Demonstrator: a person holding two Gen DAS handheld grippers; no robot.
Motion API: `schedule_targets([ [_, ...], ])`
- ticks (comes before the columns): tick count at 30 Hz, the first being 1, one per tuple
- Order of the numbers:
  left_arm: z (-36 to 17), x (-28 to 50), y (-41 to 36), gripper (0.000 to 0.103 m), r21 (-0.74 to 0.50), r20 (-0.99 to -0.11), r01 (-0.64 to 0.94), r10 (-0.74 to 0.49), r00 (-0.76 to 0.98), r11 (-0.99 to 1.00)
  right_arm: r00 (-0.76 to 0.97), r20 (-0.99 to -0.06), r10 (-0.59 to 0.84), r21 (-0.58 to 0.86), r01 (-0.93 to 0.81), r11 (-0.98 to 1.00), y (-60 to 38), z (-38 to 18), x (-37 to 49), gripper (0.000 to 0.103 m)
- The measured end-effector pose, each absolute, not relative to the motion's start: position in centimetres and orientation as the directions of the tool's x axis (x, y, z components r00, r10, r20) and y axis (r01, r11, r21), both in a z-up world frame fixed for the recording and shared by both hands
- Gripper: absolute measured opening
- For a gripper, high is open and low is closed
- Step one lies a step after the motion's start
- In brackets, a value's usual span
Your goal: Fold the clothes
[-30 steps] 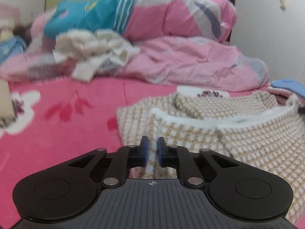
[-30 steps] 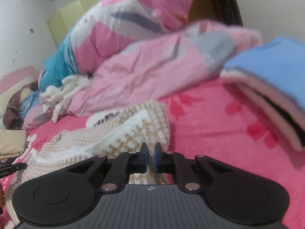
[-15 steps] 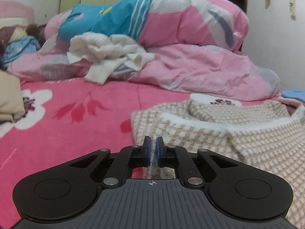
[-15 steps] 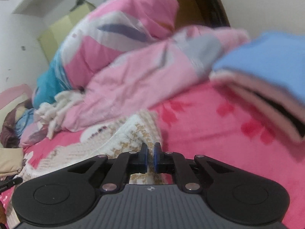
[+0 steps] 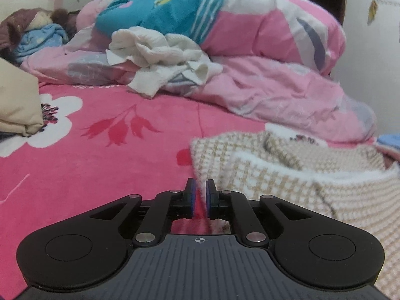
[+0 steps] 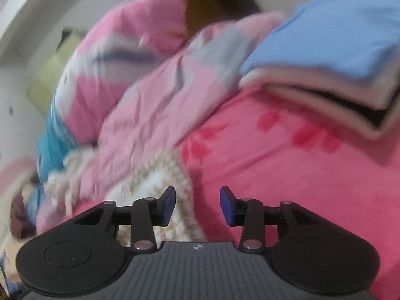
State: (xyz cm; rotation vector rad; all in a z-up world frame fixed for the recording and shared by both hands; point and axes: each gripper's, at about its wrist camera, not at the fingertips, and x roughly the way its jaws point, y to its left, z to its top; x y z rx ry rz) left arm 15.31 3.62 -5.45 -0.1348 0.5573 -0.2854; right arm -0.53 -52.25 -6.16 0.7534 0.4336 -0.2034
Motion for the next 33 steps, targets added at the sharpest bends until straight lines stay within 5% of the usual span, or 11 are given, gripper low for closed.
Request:
schedule_targets([
  [6, -3.6, 12.2, 5.4, 0.037, -0.307, -0.452, 0.258, -0.379, 0.808, 0.916, 0.922, -0.384, -0.048, 0.725, 0.333, 0.603, -53.8, -4.4, -8.5, 0.042],
  [14, -3.2, 5.7, 6.5, 0.056, -0.428, -0.462, 0.319, -0.508, 0.727, 0.845, 0.928, -0.368, 0.058, 0.850, 0.310, 0.427, -52.3, -5.9, -17.0, 0.046],
  [18, -4.6, 2.6, 7.0, 0.071, -0.534, -0.472, 0.334, -0.602, 0.644, 0.776, 0.902, -0.393, 0.178, 0.879, 0.312, 0.362, -49.3, -8.4, -17.6, 0.048],
  [24, -9.1, 1.7, 7.0, 0.072, -0.691, -0.507, 0.216, -0.676, 0.534, 0.689, 0.873, -0.411, 0.262, 0.898, 0.337, 0.285, -46.4, -11.7, -16.3, 0.054],
  [28, -10.6, 2.4, 7.1, 0.077, -0.763, -0.431, 0.160, -0.677, 0.596, 0.627, 0.882, -0.407, 0.237, 0.903, 0.349, 0.251, -46.0, -12.7, -15.1, 0.056],
  [33, -11.0, 3.5, 5.7, 0.099, -0.793, -0.364, 0.157, -0.664, 0.653, 0.589, 0.895, -0.399, 0.200, 0.908, 0.355, 0.223, -46.1, -13.0, -13.9, 0.057],
])
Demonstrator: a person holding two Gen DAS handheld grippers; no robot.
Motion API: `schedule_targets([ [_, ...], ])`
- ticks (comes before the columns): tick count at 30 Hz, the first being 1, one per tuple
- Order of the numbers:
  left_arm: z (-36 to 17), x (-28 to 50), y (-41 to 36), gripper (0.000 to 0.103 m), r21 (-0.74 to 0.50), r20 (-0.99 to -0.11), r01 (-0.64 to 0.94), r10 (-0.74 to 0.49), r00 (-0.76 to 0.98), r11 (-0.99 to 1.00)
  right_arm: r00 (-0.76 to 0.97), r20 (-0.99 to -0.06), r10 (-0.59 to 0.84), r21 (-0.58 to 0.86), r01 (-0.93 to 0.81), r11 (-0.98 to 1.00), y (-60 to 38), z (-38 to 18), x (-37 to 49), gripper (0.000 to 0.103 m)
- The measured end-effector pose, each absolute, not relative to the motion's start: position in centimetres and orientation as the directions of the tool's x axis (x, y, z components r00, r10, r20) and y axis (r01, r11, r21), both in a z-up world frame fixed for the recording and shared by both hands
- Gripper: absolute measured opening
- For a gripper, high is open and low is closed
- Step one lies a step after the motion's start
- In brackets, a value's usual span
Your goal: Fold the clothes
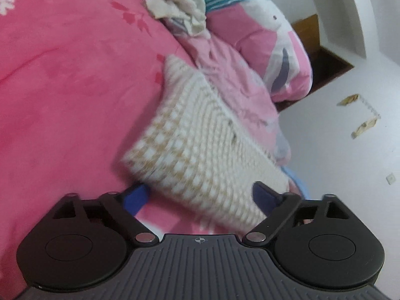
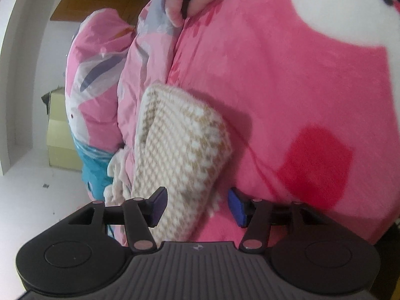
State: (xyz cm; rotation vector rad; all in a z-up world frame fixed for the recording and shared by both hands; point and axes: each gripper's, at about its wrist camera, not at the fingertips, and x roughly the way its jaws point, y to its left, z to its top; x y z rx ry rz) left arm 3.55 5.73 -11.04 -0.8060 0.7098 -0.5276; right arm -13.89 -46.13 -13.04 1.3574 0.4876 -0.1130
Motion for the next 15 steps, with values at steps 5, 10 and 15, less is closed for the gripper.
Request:
schedule_targets([
  [5, -11.2, 4.2, 3.9, 0.103, -0.770, -0.340, 0.171, -0.623, 0.705, 0.614, 0.910, -0.382, 0.164, 0.911, 0.340, 0.234, -46.4, -13.2, -12.6, 0.056],
  [10, -11.3, 4.1, 3.3, 0.102, -0.764, -0.321, 0.163, -0.586, 0.744, 0.625, 0.920, -0.367, 0.139, 0.916, 0.331, 0.229, -46.6, -13.4, -10.9, 0.056],
  [15, -11.6, 4.3, 3.1, 0.062, -0.743, -0.354, 0.113, -0.531, 0.770, 0.660, 0.920, -0.373, 0.125, 0.908, 0.333, 0.256, -46.4, -13.3, -9.8, 0.056],
])
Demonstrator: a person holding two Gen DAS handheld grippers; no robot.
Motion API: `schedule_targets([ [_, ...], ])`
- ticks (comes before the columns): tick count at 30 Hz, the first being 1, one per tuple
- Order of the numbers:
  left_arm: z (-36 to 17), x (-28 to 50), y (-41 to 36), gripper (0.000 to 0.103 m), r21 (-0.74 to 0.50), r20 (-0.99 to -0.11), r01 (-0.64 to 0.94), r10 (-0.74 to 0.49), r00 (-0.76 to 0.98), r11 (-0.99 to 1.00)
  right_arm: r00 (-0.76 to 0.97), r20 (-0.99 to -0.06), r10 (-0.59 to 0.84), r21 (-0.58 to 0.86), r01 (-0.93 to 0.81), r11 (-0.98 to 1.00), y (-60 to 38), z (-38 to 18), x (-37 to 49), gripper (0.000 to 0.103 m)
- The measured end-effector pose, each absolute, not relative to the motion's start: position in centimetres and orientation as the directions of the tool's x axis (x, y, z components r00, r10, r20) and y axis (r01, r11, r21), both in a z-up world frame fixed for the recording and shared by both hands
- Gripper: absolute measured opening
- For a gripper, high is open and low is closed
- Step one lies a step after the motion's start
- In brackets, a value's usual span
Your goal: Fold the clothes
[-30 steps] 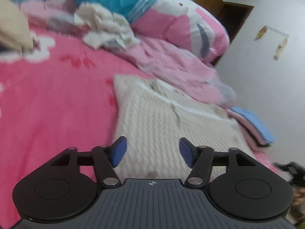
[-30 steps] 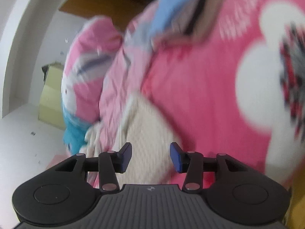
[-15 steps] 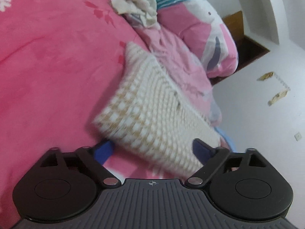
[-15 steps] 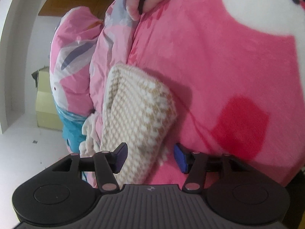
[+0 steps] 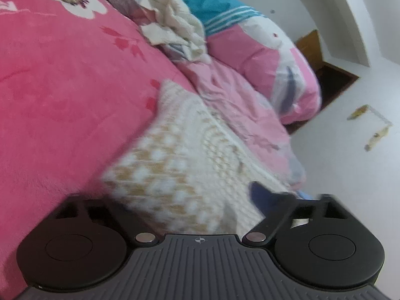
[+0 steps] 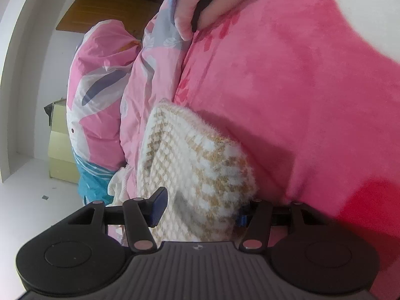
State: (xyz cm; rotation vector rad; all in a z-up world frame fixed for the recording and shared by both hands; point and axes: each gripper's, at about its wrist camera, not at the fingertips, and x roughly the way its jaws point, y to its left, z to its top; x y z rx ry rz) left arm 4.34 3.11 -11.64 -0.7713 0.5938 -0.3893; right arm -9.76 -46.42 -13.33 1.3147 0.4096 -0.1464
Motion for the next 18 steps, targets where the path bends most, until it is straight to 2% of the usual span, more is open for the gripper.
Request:
schedule_targets([
  [4, -12.0, 5.1, 3.1, 0.031, -0.743, -0.379, 0.083, -0.520, 0.766, 0.664, 0.919, -0.375, 0.123, 0.897, 0.327, 0.296, -46.2, -13.2, -9.1, 0.047],
  [5, -11.9, 5.2, 3.1, 0.016, -0.744, -0.376, 0.094, -0.531, 0.760, 0.661, 0.919, -0.374, 0.126, 0.894, 0.322, 0.312, -46.1, -13.2, -9.0, 0.038],
  [6, -11.7, 5.1, 3.1, 0.013, -0.746, -0.369, 0.101, -0.534, 0.761, 0.659, 0.919, -0.374, 0.128, 0.892, 0.318, 0.323, -46.1, -13.2, -8.9, 0.028],
  [9, -11.2, 4.7, 3.3, 0.008, -0.749, -0.348, 0.124, -0.545, 0.763, 0.651, 0.920, -0.370, 0.126, 0.878, 0.303, 0.371, -45.7, -12.7, -9.2, 0.016],
  [11, -10.9, 4.3, 3.6, 0.008, -0.755, -0.334, 0.137, -0.556, 0.761, 0.641, 0.930, -0.345, 0.124, 0.872, 0.269, 0.410, -45.4, -11.7, -9.7, 0.013],
  [18, -9.9, 1.9, 4.4, 0.007, -0.748, -0.312, 0.197, -0.598, 0.738, 0.634, 0.934, -0.327, 0.141, 0.853, 0.228, 0.469, -44.7, -9.6, -12.5, 0.012],
])
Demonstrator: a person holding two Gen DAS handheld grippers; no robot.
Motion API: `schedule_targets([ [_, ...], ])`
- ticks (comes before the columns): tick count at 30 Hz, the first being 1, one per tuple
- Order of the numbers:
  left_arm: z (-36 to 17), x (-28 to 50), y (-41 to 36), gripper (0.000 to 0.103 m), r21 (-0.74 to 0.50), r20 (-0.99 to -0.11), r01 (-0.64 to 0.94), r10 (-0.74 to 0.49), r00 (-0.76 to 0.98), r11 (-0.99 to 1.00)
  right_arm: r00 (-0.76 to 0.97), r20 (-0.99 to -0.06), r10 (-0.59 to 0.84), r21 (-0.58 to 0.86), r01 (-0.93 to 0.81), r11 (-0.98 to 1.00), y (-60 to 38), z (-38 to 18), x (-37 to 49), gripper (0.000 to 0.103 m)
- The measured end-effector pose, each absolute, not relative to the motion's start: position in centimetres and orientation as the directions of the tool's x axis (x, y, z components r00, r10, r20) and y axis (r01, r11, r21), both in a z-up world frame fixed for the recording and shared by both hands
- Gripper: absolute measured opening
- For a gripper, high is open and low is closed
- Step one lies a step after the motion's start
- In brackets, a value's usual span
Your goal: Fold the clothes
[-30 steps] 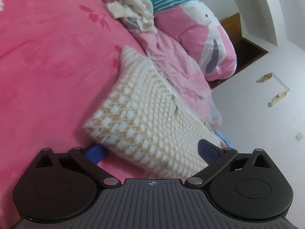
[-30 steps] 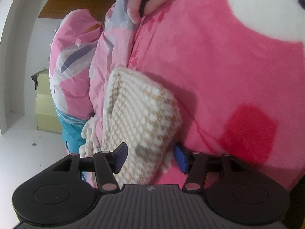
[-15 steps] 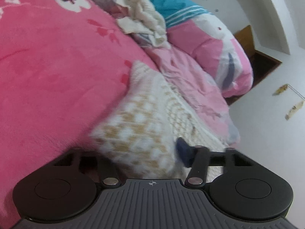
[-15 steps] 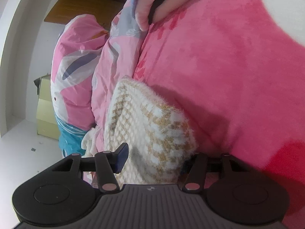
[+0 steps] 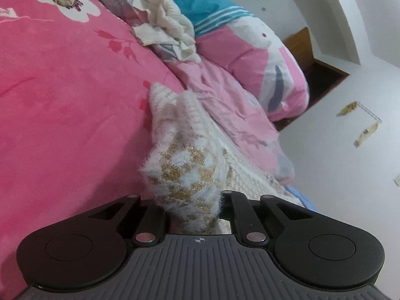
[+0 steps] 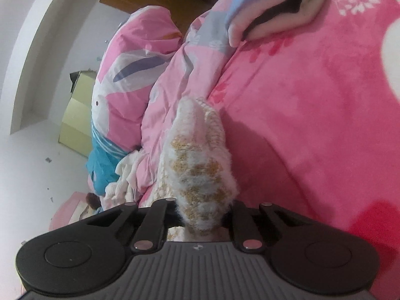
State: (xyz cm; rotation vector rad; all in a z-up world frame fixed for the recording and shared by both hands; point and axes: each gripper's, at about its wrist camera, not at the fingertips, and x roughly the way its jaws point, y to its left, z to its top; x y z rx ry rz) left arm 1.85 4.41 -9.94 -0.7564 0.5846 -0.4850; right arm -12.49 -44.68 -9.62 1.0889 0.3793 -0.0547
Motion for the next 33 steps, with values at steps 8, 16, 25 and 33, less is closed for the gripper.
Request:
schedule_targets([
  [8, -9.8, -3.5, 5.6, 0.007, -0.727, -0.346, 0.253, -0.659, 0.668, 0.639, 0.929, -0.333, 0.161, 0.847, 0.220, 0.484, -44.4, -9.3, -17.9, 0.012],
  [16, -11.3, -3.3, 5.8, 0.021, -0.720, -0.393, 0.233, -0.661, 0.640, 0.653, 0.902, -0.383, 0.197, 0.889, 0.302, 0.345, -45.8, -12.7, -18.4, 0.030],
  [25, -10.0, -5.1, 8.7, 0.055, -0.636, -0.421, 0.244, -0.594, 0.686, 0.732, 0.914, -0.393, 0.099, 0.891, 0.352, 0.287, -47.0, -12.7, -23.8, 0.045],
  [33, -7.7, -6.2, 10.9, 0.073, -0.561, -0.425, 0.253, -0.536, 0.729, 0.788, 0.898, -0.438, -0.042, 0.846, 0.427, 0.319, -46.3, -11.4, -28.6, 0.046],
])
